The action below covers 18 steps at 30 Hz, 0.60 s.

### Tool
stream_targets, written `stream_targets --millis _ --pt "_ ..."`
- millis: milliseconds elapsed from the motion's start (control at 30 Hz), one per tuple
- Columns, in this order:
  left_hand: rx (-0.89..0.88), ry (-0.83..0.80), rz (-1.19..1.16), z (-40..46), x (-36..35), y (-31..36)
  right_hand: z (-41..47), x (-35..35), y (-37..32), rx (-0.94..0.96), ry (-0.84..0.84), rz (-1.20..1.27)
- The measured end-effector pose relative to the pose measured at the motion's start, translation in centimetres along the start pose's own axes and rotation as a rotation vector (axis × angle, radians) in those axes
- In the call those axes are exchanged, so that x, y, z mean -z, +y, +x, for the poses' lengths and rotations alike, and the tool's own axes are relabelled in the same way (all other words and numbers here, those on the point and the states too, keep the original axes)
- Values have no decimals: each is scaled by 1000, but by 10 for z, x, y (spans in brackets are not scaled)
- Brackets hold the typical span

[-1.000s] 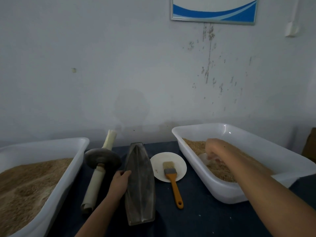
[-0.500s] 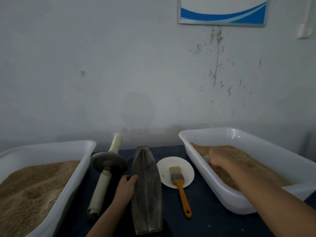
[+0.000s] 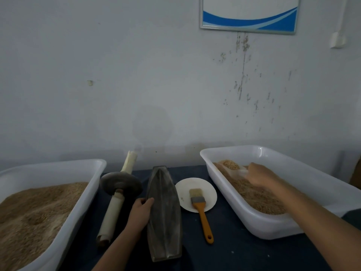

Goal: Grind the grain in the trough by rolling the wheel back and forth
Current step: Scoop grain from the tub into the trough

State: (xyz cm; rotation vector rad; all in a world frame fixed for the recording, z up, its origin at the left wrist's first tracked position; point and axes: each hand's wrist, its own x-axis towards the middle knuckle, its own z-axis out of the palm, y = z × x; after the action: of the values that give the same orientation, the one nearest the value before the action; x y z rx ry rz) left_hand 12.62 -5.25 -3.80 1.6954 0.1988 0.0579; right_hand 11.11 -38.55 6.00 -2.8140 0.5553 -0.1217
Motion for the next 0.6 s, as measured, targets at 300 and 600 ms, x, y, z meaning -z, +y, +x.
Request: stream_targets --millis 300,600 --pt "14 -8 -22 -2 1 0 -16 12 0 43 65 -27" --pt "72 -33 -96 3 1 -4 -33 16 -7 38 9 -14"
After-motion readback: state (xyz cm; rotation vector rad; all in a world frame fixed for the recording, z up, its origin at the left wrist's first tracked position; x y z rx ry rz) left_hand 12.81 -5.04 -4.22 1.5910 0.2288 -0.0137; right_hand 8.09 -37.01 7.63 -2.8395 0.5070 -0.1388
